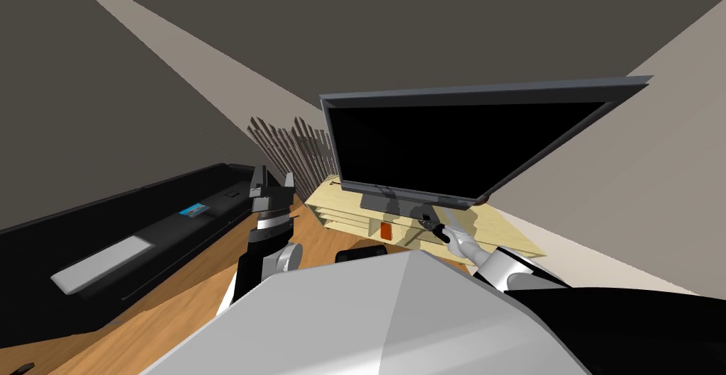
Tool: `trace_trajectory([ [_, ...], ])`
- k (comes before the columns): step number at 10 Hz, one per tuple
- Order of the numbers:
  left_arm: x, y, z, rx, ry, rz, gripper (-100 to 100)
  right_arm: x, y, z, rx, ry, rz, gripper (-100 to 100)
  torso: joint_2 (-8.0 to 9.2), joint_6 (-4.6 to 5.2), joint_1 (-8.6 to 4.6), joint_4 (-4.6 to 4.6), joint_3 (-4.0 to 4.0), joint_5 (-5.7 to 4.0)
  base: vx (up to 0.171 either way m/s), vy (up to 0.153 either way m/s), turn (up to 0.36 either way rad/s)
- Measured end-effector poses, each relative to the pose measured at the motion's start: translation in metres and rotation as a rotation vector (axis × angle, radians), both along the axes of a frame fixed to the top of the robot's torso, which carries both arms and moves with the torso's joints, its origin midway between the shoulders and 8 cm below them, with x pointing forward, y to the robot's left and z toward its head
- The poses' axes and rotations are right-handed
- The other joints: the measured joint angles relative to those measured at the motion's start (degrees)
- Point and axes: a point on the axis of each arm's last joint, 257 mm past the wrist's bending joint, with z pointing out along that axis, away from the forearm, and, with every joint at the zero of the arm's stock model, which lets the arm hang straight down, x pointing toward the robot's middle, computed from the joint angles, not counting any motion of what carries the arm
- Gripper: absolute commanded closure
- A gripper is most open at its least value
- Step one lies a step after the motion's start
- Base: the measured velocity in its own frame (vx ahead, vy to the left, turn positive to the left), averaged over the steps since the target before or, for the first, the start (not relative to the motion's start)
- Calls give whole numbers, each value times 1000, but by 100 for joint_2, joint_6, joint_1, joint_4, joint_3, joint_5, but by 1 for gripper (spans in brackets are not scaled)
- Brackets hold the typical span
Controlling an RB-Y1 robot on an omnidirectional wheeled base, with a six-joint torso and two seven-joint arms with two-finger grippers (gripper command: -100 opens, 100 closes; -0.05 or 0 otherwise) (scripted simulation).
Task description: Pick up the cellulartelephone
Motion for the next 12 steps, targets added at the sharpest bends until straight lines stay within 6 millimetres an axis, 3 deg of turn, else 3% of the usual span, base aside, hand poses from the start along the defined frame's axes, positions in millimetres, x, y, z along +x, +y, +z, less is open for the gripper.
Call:
trace_trajectory([
  [1,0,0,0,0,0,0,0,0,2,-2,-1,0,-3,-100,0,1,16,0,0,3,-7,-7,-1],
  [2,0,0,0,0,0,0,0,0,2,-2,-2,1,-2,100,-2,0,26,0,-1,7,0,0,0],
  [6,0,0,0,0,0,0,0,1,2,-2,-1,0,-3,100,-8,-1,31,-4,-5,7,0,0,0],
  [7,0,0,0,0,0,0,0,1,2,-2,-1,0,-3,0,-8,-1,30,-3,-5,7,0,0,0],
  [8,0,0,0,0,0,0,0,1,2,-2,-1,0,-3,100,-7,-1,30,-3,-5,7,-1,74,-53],
  [12,0,0,0,0,0,0,0,-7,-17,9,-4,6,17,100,-9,2,60,-4,-6,15,9,75,-44],
])
